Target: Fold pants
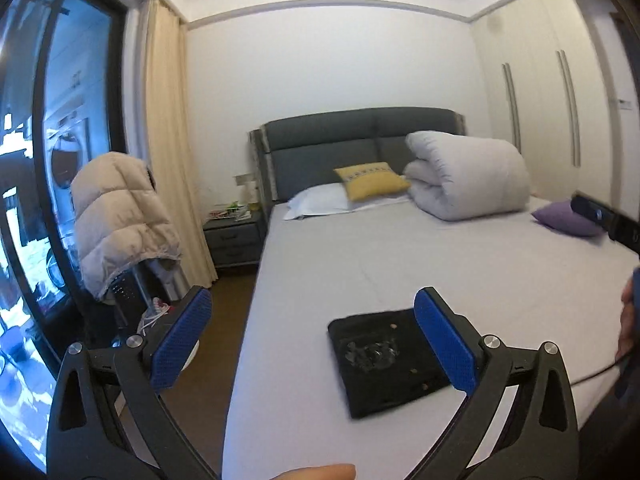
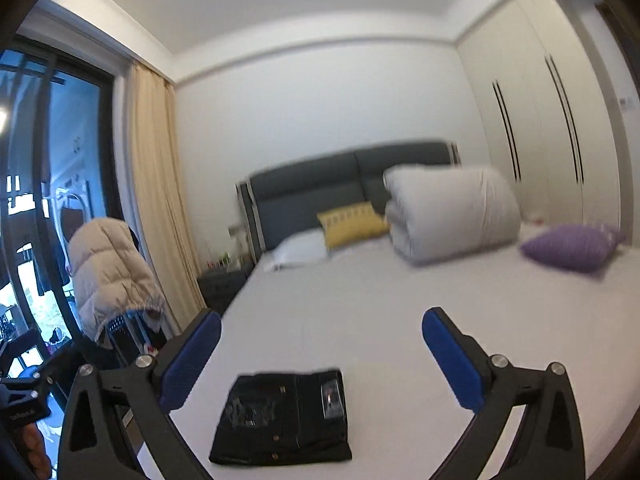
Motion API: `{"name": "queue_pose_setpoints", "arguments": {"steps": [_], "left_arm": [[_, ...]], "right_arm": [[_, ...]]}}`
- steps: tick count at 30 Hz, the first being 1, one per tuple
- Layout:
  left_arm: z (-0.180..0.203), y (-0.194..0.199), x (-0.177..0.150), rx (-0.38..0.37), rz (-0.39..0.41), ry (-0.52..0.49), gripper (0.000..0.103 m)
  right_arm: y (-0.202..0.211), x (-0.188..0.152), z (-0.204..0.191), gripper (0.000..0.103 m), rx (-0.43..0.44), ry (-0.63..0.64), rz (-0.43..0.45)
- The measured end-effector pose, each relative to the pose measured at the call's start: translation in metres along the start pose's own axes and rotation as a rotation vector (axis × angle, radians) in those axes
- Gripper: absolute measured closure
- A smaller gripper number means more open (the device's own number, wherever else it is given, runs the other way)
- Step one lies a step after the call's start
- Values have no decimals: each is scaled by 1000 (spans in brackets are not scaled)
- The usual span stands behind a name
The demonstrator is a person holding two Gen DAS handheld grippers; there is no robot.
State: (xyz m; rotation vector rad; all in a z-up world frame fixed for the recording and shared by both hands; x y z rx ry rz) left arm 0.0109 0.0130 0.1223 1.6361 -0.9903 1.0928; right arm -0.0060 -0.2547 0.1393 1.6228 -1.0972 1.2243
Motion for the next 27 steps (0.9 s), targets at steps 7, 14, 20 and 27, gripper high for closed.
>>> {"name": "queue_pose_setpoints", "arguments": {"steps": [7,14,20,27], "left_arm": [[-20,42,6,46,-96,36,0],[1,33,-26,20,-235,27,0],[30,-26,-80,-5,-365,21,0],[45,-72,-129,-16,-486,41,0]], "right_arm": [[41,28,-35,0,-68,96,5],[31,2,-43,0,-111,77,-170],[6,-45,-42,0,-123,34,-294],[-14,-87,-36,0,-152,-21,-410]]}}
Point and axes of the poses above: each gripper's, at about its wrist camera, not at the fingertips, and y roughly against the way its jaws point, z to its right, x to its top, the point moved 10 cm from there along -y, roughly the way its jaws point, and after that the axes turned 15 degrees about x, right-handed, at the moved point
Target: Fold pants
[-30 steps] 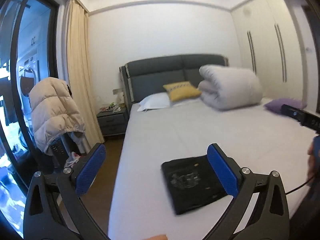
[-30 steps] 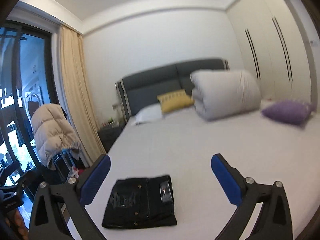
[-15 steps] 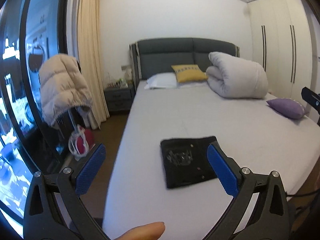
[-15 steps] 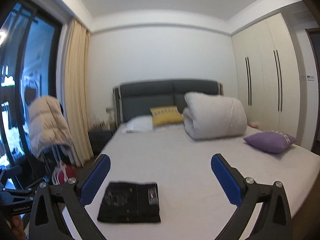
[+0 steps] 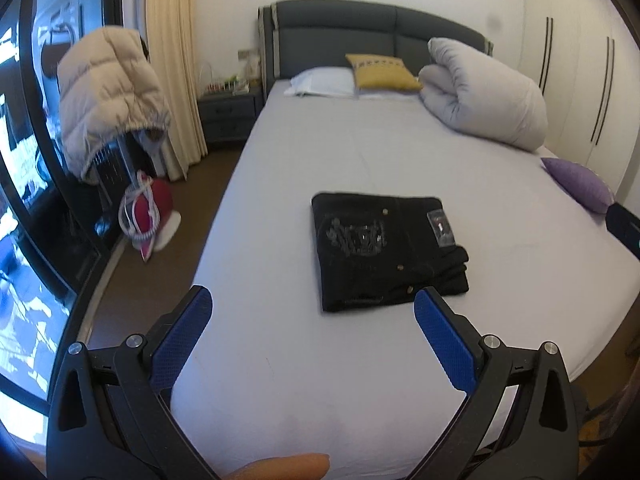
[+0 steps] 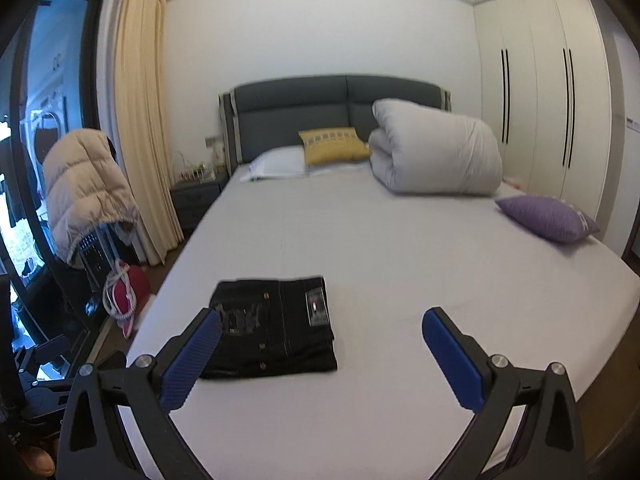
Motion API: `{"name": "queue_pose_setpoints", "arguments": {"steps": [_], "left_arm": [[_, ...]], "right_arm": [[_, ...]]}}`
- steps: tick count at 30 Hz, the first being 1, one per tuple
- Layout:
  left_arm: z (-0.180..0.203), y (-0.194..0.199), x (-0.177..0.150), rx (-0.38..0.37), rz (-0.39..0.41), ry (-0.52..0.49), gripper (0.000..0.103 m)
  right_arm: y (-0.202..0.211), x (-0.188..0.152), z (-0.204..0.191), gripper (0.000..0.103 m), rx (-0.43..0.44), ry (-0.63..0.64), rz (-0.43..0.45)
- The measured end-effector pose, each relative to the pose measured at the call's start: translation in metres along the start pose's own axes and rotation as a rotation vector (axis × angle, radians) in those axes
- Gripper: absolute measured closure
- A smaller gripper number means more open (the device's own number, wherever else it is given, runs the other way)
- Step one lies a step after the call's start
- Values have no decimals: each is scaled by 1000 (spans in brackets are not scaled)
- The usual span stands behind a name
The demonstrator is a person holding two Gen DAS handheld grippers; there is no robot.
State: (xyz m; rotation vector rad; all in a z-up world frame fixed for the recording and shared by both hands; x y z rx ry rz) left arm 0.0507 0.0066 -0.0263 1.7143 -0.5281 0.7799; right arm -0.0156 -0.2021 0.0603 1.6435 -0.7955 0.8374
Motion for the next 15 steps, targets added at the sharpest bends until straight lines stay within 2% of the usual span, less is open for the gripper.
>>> {"name": "queue_pose_setpoints", "arguments": {"steps": [10,15], "left_arm": [[13,-46,-14,-3,-61,-4,0],[15,-51,-19,-6,-74,-4,0]], "right_arm": [[-22,-21,2,0,-9,-6,-77],[-26,-26,0,0,-9,0,-94]]}}
Point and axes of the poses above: each gripper's, at about its wrist camera, not at the fingertips, and y roughly against the way its jaws point, z to its right, x to its top, the point moved 10 cm from there along -y, roughly the way its jaws point, and after that the axes turned 15 degrees about x, right-handed, at the moved point
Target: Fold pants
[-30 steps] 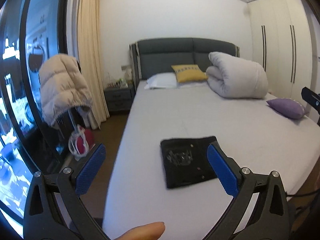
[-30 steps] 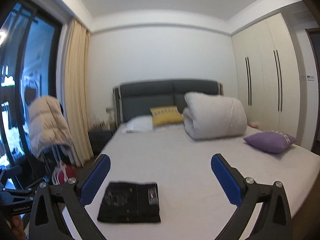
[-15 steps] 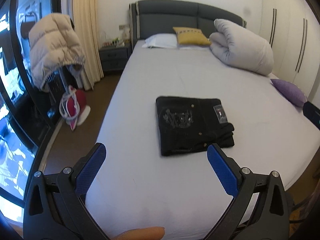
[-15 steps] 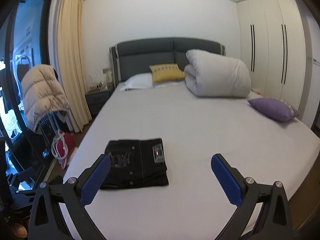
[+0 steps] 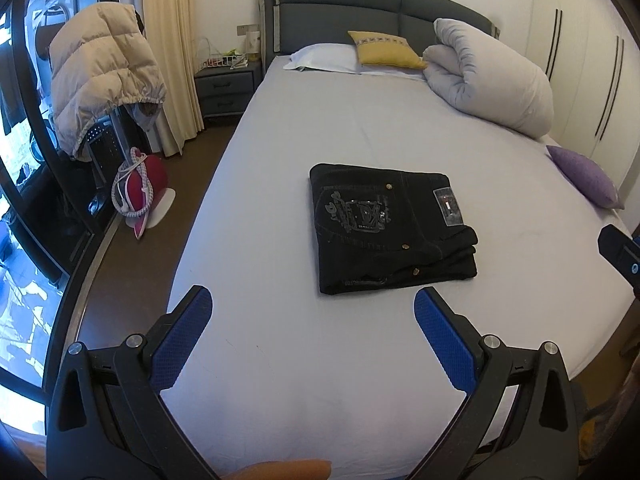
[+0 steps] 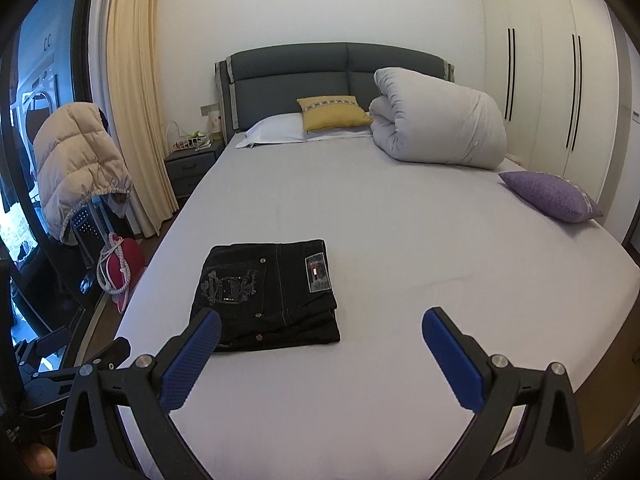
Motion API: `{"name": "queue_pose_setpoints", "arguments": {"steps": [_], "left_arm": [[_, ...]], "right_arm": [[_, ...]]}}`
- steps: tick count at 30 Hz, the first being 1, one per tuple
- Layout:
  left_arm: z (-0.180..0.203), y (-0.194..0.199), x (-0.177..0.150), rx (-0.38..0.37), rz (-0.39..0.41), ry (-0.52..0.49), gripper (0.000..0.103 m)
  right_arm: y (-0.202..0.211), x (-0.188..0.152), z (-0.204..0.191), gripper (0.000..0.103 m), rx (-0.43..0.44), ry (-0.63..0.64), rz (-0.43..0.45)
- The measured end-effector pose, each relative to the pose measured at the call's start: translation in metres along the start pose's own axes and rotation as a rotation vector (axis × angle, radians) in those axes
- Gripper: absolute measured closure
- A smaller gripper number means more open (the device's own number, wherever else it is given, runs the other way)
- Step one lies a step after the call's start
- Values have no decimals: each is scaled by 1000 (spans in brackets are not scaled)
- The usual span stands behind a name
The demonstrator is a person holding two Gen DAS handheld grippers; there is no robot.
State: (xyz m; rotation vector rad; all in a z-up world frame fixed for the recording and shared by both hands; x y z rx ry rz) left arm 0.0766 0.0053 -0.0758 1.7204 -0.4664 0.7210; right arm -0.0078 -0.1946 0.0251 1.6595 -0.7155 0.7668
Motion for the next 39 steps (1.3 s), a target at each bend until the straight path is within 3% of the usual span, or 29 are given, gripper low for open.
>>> {"name": "queue_pose_setpoints", "arguments": {"steps": [39], "left_arm": [[3,-12,-9,1,-24,1,0]], "right_arm": [[-6,-7,-3,0,10,-1,-33]]}}
Point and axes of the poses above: each gripper's, at about its wrist camera, not at the fingertips, and y roughly against the way its jaws point, z to its right, x to its top, the point moved 10 cm from there along -y, roughly the way its jaws point, and after that the axes turned 15 degrees about x, right-handed, at the moved point
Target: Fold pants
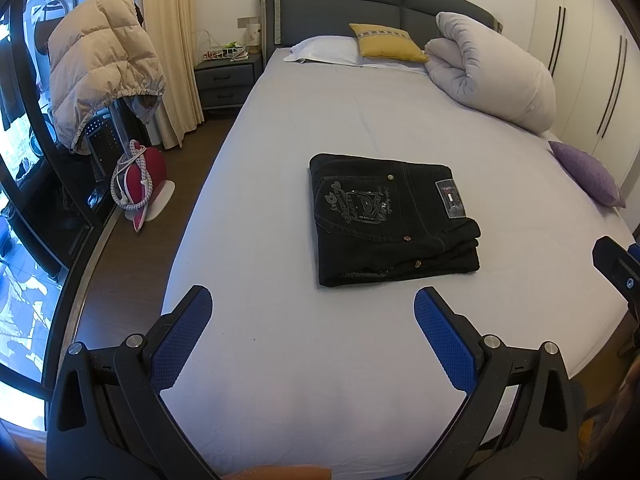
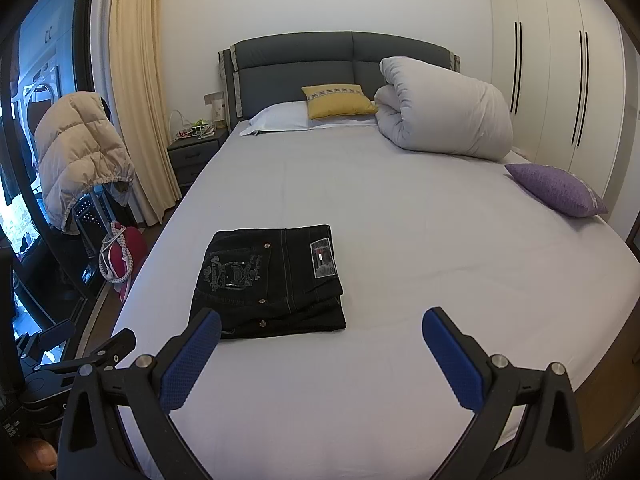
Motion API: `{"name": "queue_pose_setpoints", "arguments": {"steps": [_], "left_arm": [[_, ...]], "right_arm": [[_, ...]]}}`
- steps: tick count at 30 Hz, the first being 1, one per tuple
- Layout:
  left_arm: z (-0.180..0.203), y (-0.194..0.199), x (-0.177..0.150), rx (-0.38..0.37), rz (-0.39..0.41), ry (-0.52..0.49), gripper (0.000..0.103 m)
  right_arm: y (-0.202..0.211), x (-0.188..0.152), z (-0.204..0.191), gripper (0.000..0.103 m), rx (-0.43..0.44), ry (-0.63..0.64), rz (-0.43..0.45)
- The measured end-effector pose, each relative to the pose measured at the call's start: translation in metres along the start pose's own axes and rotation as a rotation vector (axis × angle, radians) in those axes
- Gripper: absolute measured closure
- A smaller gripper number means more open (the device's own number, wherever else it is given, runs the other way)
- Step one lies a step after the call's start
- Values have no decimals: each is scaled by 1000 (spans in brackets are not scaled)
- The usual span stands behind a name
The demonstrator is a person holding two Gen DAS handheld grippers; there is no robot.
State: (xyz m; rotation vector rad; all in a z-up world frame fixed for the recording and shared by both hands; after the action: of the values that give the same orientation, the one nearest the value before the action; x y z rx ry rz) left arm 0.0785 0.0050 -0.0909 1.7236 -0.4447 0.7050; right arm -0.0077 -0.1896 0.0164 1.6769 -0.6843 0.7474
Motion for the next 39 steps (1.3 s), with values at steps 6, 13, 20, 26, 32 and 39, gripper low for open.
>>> {"name": "queue_pose_setpoints", "arguments": {"steps": [6,13,20,26,32,39], "left_arm": [[1,-1,-1,-1,-2,1,0],[1,-1,-2,1,-2,-1,0],[1,-1,-2,0,-2,-1,0],[1,-2,-2,0,-4,-2,0],[1,-2,-2,1,-4,-2,0],[1,-2,-2,1,-5,-3,0]], "right_arm": [[0,-1,-1,0,0,-1,-2],[0,-1,0,0,0,-1,-2],[-1,-3,-1,0,1,-2,-3],[-1,-4,-1,0,2,-2,-4],[-2,-7,-1,0,3,-1,-7],[-3,-9,-1,0,3,-1,-8]]}}
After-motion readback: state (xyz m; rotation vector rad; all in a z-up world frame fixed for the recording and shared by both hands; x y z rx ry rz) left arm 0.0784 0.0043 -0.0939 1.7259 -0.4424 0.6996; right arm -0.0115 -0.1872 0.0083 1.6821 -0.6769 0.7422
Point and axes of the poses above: each gripper's, at about its wrist camera, not at the fingertips, and y roughly against the way its jaws point, z to its right, x to its top, the point moved 10 cm from there along -y, roughly the way its jaws point, and after that the axes turned 15 degrees about x, right-handed, at the moved point
